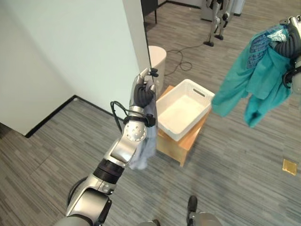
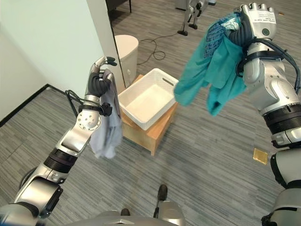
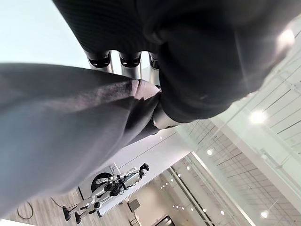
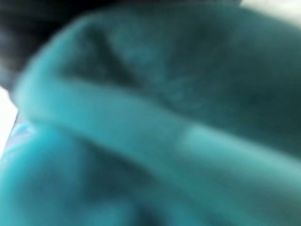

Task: Pick up bed clothes into laundry basket.

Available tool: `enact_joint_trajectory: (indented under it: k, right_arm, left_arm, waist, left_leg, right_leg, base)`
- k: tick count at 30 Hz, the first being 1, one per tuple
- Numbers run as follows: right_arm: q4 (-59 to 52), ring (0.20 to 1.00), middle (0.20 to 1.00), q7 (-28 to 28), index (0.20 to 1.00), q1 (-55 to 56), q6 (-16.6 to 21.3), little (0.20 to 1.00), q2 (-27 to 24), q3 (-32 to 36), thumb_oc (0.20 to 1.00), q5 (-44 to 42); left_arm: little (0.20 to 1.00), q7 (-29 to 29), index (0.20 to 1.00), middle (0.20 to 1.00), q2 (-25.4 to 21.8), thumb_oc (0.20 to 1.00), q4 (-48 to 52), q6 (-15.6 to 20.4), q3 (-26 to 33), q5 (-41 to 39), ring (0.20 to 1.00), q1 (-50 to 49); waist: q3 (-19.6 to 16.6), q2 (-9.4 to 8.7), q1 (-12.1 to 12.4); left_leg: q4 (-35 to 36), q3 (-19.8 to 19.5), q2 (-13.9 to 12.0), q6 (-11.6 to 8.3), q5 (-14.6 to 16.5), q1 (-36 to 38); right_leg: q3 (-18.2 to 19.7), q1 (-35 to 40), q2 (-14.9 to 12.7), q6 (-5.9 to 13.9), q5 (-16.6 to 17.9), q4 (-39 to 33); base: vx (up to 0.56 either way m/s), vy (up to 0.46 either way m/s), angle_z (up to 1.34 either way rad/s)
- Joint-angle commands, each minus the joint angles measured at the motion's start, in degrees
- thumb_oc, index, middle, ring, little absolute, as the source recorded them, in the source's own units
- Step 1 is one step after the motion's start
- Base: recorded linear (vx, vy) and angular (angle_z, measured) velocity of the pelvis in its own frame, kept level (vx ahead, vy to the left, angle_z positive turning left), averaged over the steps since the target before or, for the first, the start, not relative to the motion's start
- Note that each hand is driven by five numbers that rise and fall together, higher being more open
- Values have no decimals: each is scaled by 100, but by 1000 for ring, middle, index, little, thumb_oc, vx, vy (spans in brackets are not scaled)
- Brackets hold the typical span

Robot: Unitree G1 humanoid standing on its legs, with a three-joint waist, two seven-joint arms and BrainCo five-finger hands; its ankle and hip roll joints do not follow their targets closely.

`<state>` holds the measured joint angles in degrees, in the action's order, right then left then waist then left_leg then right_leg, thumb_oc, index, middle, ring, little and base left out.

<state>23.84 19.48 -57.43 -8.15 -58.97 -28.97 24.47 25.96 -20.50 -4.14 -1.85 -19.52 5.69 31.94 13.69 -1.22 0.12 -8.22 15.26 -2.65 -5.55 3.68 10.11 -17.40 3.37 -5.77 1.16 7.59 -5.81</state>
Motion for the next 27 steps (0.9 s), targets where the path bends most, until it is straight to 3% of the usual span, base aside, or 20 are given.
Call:
enact_joint_trajectory:
  k: [1,2,4,5,6,7,9,10,12,13,14,15,16,17,18,19,21,24,27]
  right_arm:
    - [-141,200,200,130,200,-965,-117,200,-42,-227,200,223]
    - [-128,200,200,82,200,-943,-135,200,14,-202,200,266]
    - [-173,200,200,-11,200,-905,-131,200,109,-188,200,347]
    - [-183,200,200,-18,200,-862,-89,200,158,-164,200,376]
    - [-187,200,200,-19,200,-850,-85,200,160,-163,200,382]
    - [-197,200,200,-105,200,-774,-71,200,201,-99,200,496]
    - [-177,200,200,-98,200,-655,-97,200,199,-6,200,611]
    - [-184,200,200,-83,200,-425,-117,200,245,104,200,688]
    - [-123,200,200,-84,200,-57,-154,200,290,292,200,789]
    - [-151,200,200,-71,200,120,-166,200,352,428,200,820]
    - [-169,200,200,-76,200,152,-168,200,353,463,200,829]
    - [-299,200,200,-86,200,172,-229,200,523,527,200,938]
    - [-360,200,200,-108,200,222,-237,200,572,553,200,969]
    - [-486,200,200,-111,200,200,-262,200,591,578,200,1028]
    - [-487,200,200,-112,200,200,-263,200,590,579,200,1028]
    - [-587,200,200,-134,200,272,-272,200,536,634,200,1032]
    - [-614,200,200,-50,200,478,-302,200,356,649,200,1061]
    - [-548,200,200,-107,200,578,-322,200,473,762,200,1000]
    - [-472,200,200,-175,200,583,-291,200,525,734,200,1000]
  left_arm:
    - [200,95,200,200,93,200,600,355,3,-74,200,219]
    - [200,60,200,200,93,200,663,365,27,-90,200,188]
    - [200,11,200,200,83,200,795,387,109,-129,200,69]
    - [200,-26,200,200,102,200,816,387,172,-103,200,2]
    - [200,-33,200,200,106,200,825,385,176,-99,200,-15]
    - [200,-121,200,200,131,200,848,375,185,-44,200,-120]
    - [200,-177,200,200,150,200,913,378,165,-2,200,-113]
    - [200,-223,200,200,199,200,929,358,106,-62,200,-174]
    - [200,-321,200,200,177,200,1044,387,97,-143,200,-323]
    - [200,-319,200,200,163,200,1096,350,77,-163,200,-344]
    - [200,-319,200,200,152,200,1104,345,66,-164,200,-346]
    - [200,-200,200,200,137,200,1060,330,40,-218,200,-348]
    - [200,-152,200,200,125,200,1022,314,-15,-209,200,-284]
    - [200,-61,200,200,133,200,985,334,-83,-181,200,-200]
    - [200,-60,200,200,134,200,983,336,-84,-181,200,-199]
    - [200,-60,200,200,205,200,984,405,-112,-212,200,-187]
    - [200,-128,200,200,250,200,975,430,-267,-189,200,-199]
    - [200,-254,200,200,269,200,991,476,-204,-242,200,-341]
    - [200,-339,200,200,268,200,1118,487,-12,-242,200,-539]
  waist:
    - [52,31,427]
    - [106,9,469]
    - [83,6,524]
    - [57,58,557]
    - [42,42,567]
    - [-56,184,671]
    - [-127,267,633]
    - [-195,331,594]
    - [-243,247,637]
    - [-205,249,582]
    - [-216,245,606]
    - [-57,354,443]
    - [71,382,342]
    - [221,392,216]
    - [217,390,221]
    - [262,317,155]
    - [279,213,90]
    - [135,76,178]
    - [-23,68,278]
  left_leg:
    - [-1888,-204,-668,-533,-405,-1211]
    - [-1950,-240,-679,-506,-376,-1501]
    - [-1344,-87,-779,-413,-239,-1641]
    - [-801,79,-770,-387,-342,-1644]
    - [-686,107,-738,-386,-389,-1584]
    - [391,371,-713,-385,-872,-1543]
    - [752,811,-799,-317,-981,-1551]
    - [1068,879,-706,-207,-1016,-1306]
    - [1209,811,-476,-96,-936,-1083]
    - [1278,850,-479,-12,-831,-872]
    - [1292,869,-485,0,-861,-887]
    - [1322,880,-544,93,-696,-598]
    - [1322,866,-579,121,-664,-519]
    - [1322,722,-562,116,-617,-460]
    - [1322,727,-560,116,-616,-464]
    - [1322,529,-487,44,-537,-509]
    - [1322,286,-418,-8,-434,-534]
    - [1322,218,-371,-56,-395,-521]
    - [1322,155,-409,-95,-425,-602]
  right_leg:
    - [-318,345,-489,784,-595,81]
    - [-323,409,-463,781,-647,81]
    - [-341,437,-448,839,-720,81]
    - [-335,471,-417,886,-767,81]
    - [-324,469,-436,890,-770,81]
    - [-350,580,-360,938,-922,81]
    - [-457,710,-294,917,-1080,81]
    - [-488,814,-271,920,-1094,81]
    - [-650,1124,-292,908,-993,146]
    - [-678,946,-351,926,-1002,649]
    - [-657,889,-357,919,-1012,710]
    - [-586,314,-577,1095,-978,1944]
    - [-429,-86,-665,1170,-880,2600]
    - [16,-668,-570,1138,-960,2877]
    - [23,-679,-572,1138,-965,2886]
    - [411,-701,-597,1033,-1067,1919]
    - [788,-707,-569,1032,-846,945]
    - [570,-376,-784,1203,-418,357]
    - [346,-189,-755,1212,-316,81]
  base:
    - [197,-215,-11]
    - [174,-112,-25]
    - [227,20,3]
    - [184,63,34]
    - [287,124,14]
    - [244,86,4]
    - [264,102,2]
    - [261,112,16]
    - [253,68,14]
    - [125,29,-6]
    - [101,127,1]
    - [51,144,6]
    - [96,159,6]
    - [36,66,-1]
    - [89,-98,23]
    - [104,-215,57]
    - [124,-206,69]
    - [98,-94,90]
    - [127,-91,22]
